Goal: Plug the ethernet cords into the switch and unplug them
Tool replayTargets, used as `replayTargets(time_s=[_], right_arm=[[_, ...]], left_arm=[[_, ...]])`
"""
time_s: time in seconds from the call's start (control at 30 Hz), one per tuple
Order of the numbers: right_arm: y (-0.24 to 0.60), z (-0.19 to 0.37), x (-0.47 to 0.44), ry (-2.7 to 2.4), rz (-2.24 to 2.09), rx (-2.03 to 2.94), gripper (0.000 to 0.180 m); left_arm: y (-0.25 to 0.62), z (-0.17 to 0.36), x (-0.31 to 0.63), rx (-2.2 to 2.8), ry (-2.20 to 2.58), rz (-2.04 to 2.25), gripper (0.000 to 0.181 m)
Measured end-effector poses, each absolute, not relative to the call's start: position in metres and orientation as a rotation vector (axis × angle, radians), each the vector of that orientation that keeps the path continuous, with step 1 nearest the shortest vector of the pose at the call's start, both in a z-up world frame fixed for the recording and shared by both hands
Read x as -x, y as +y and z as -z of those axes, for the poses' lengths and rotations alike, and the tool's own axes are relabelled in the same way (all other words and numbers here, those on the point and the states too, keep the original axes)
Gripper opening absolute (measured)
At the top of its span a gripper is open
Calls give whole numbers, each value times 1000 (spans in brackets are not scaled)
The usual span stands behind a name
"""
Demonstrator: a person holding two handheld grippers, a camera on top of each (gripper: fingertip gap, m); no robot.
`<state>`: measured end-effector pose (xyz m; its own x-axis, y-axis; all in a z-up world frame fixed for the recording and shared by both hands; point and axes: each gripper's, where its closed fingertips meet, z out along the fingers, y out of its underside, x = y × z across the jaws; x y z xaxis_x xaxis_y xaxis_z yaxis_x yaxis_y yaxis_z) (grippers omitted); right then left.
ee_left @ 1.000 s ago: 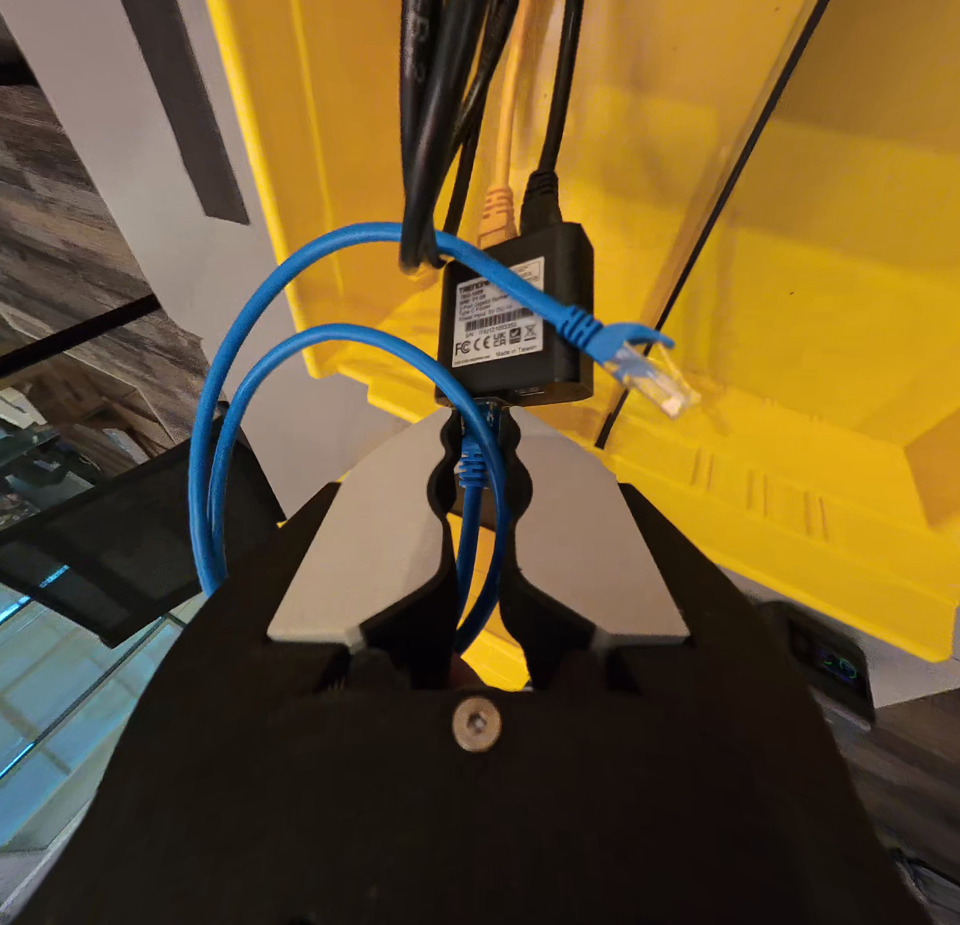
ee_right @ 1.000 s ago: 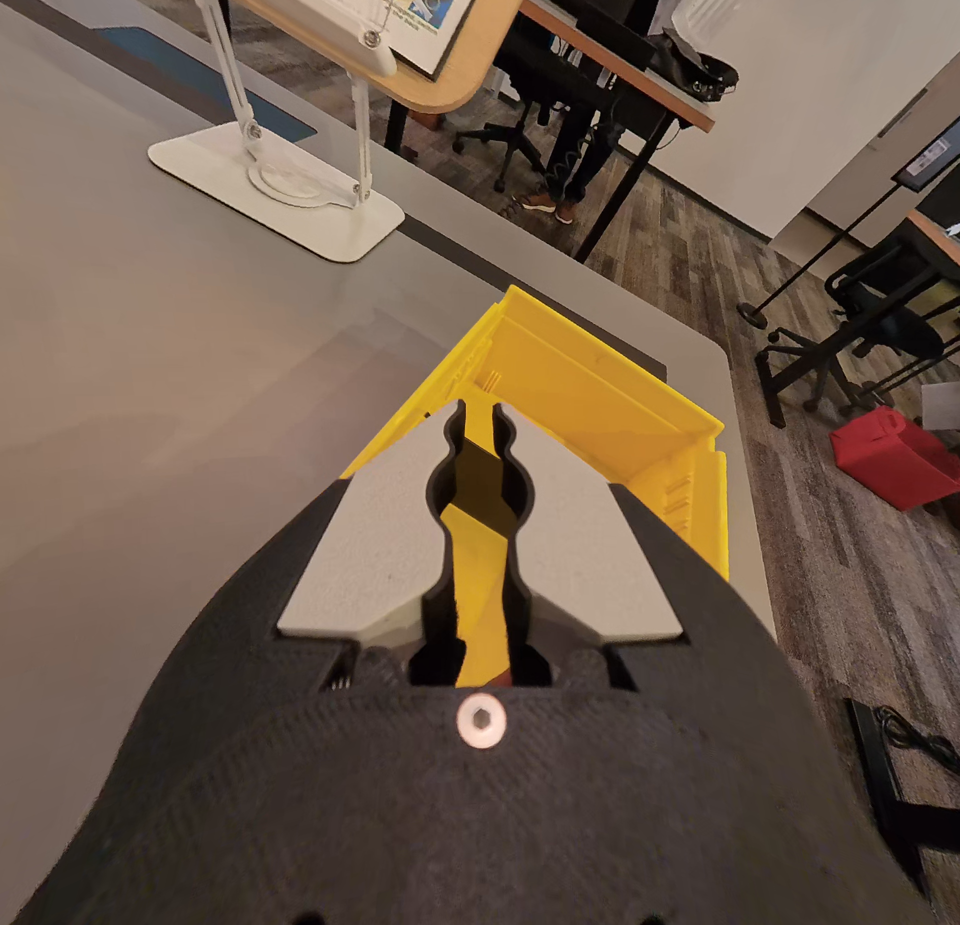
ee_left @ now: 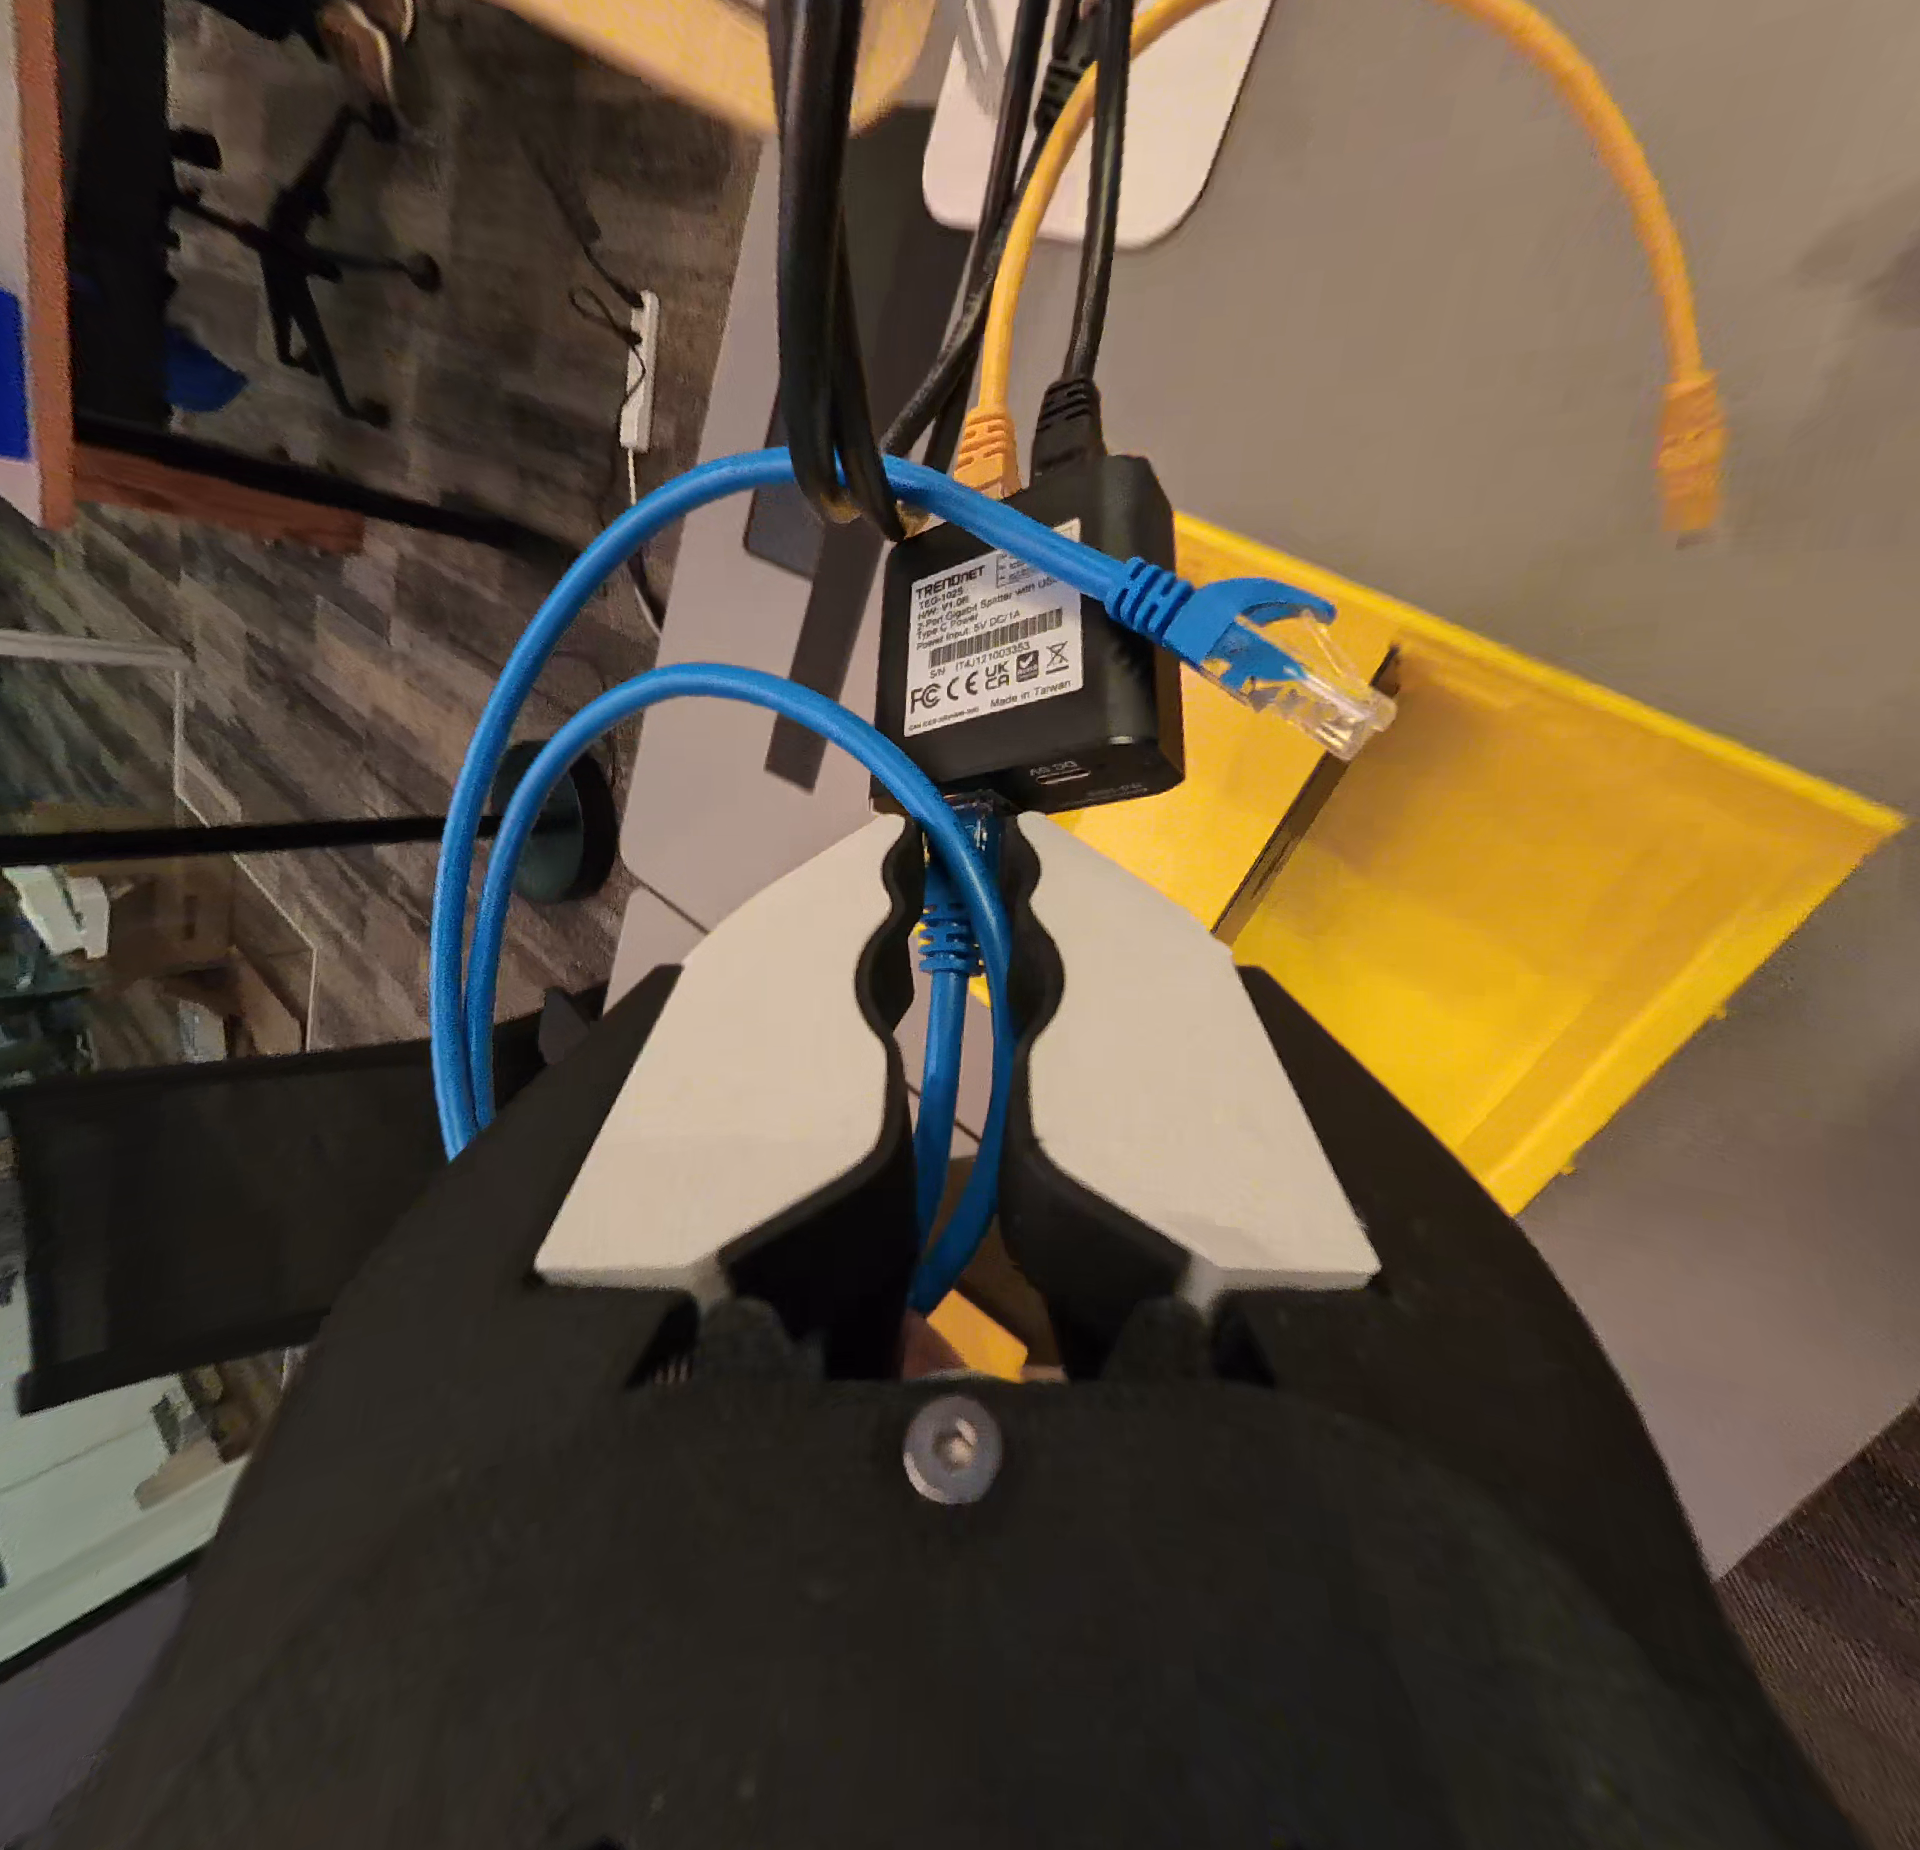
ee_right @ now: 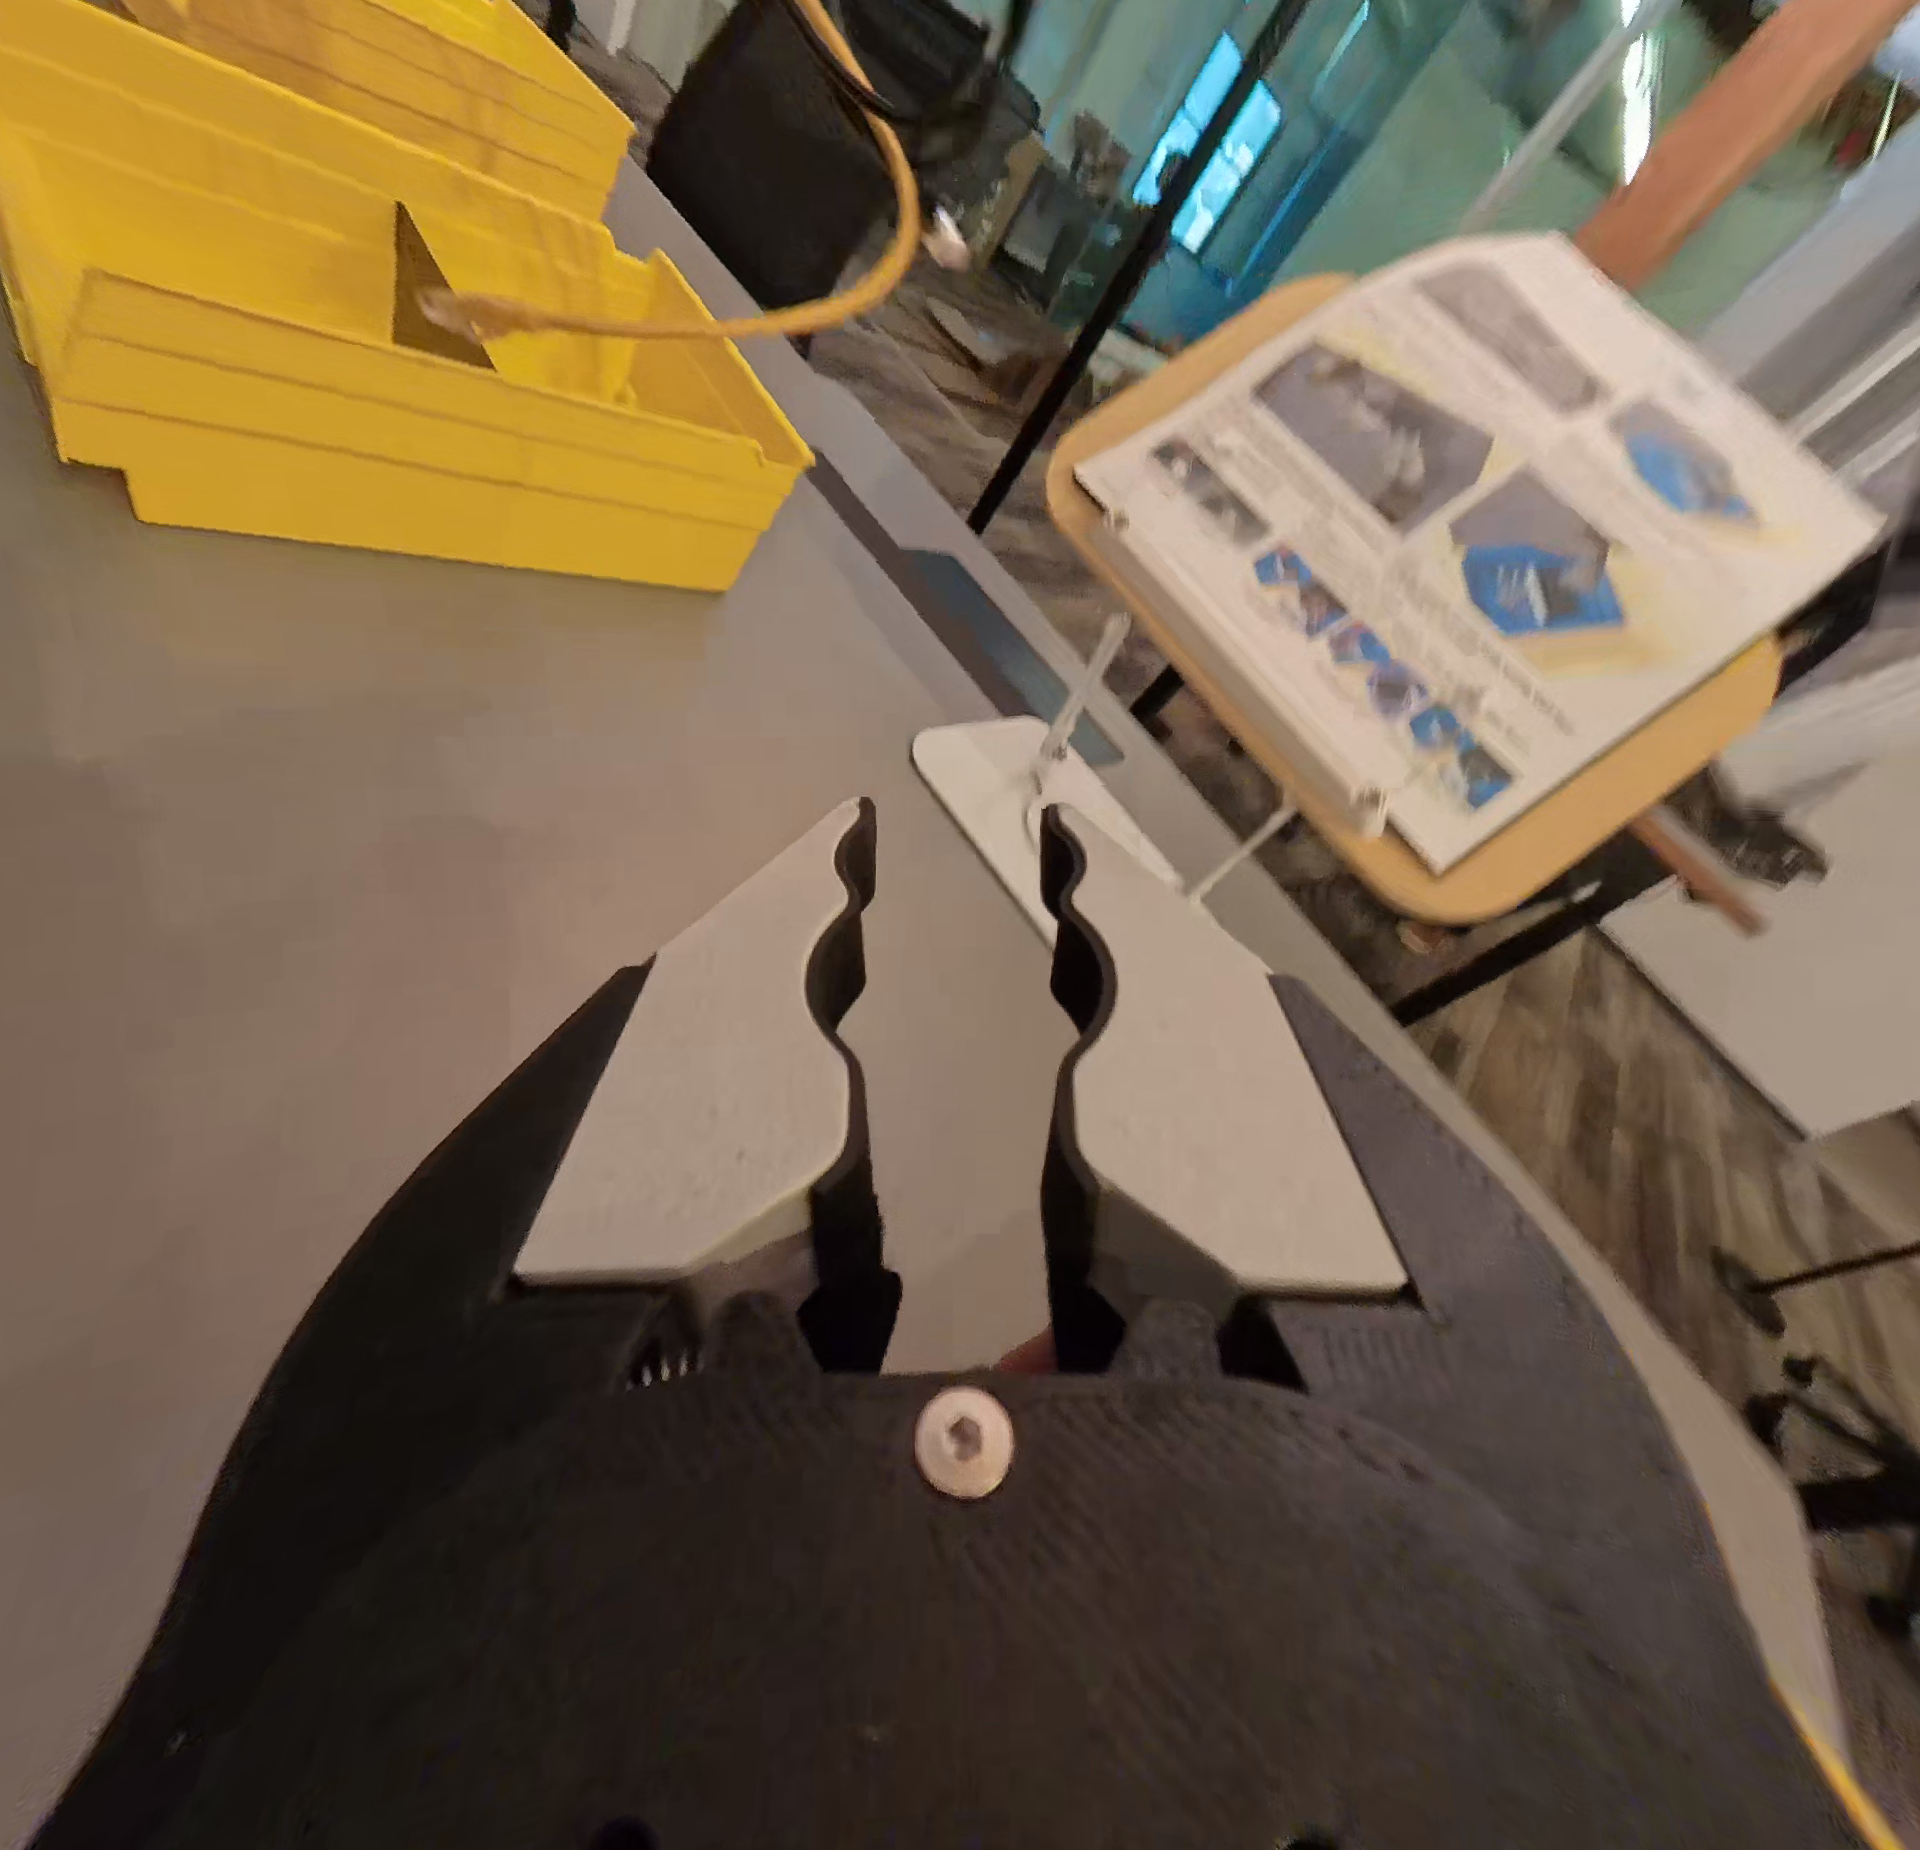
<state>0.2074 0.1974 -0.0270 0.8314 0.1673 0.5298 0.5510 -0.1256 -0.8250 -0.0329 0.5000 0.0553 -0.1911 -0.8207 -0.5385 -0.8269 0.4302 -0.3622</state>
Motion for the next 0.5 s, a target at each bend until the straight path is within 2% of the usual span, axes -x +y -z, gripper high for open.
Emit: replayTargets(time_s=[0.27, 0.5], right_arm=[[230, -40, -152, -758, 606, 1413, 40], [244, -37, -143, -851, 747, 1402, 50]], left_arm=[[420, -75, -34, 1296, 2082, 139, 13], [355, -26, -86, 1331, 2207, 368, 13]])
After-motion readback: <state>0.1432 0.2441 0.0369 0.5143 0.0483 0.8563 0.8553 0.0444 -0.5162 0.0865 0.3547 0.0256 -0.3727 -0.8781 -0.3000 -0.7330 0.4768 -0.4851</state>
